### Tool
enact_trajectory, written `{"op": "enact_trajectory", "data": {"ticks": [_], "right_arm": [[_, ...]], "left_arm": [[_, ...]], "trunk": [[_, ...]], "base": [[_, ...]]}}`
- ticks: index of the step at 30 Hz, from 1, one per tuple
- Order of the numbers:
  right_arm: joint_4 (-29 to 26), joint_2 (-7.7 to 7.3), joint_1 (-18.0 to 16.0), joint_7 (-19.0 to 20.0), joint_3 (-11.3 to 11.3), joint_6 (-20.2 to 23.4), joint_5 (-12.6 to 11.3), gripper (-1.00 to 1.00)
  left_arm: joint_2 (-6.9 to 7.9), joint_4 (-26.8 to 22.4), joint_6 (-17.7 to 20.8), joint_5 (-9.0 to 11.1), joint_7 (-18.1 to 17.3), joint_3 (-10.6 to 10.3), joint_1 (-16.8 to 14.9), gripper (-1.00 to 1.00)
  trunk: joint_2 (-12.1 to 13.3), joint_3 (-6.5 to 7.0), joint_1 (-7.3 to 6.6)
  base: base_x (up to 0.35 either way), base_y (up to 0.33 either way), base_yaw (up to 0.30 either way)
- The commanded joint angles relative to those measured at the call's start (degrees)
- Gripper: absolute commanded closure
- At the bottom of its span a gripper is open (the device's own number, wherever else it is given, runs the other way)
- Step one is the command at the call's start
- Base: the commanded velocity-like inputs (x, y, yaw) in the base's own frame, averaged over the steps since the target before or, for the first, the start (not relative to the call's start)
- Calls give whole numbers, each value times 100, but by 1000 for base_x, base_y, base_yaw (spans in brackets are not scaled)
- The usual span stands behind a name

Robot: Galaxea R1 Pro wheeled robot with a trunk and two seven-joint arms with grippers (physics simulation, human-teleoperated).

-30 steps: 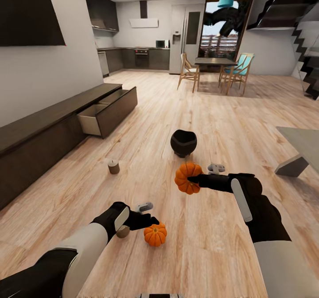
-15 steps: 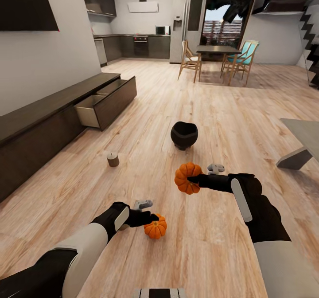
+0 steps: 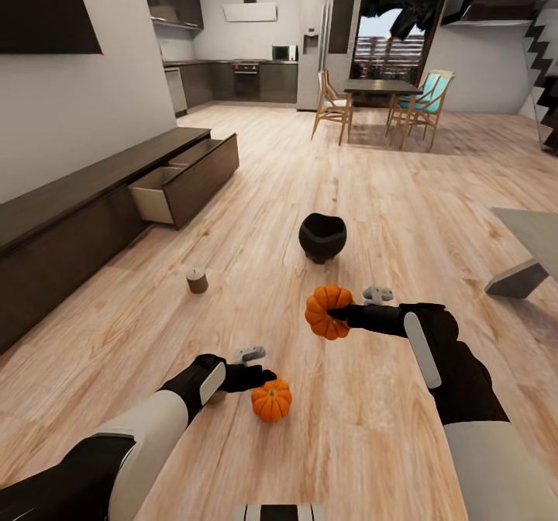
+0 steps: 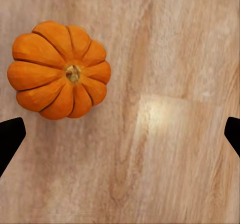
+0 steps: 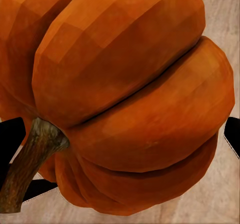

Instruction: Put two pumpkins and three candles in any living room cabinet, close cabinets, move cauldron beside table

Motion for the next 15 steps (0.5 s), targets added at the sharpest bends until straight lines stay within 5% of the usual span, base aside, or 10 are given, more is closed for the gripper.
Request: {"op": "enact_trajectory", "data": {"ticks": [1, 15], "right_arm": [[-4, -2, -3, 15, 1, 22, 3, 100], [-4, -2, -3, 16, 1, 22, 3, 100]], "left_arm": [[0, -8, 40, 37, 9, 6, -1, -100], [-7, -7, 39, 40, 405, -2, -1, -100]], "trunk": [[-2, -5, 1], [-2, -5, 1]], "base": [[246, 0, 0], [41, 0, 0]]}}
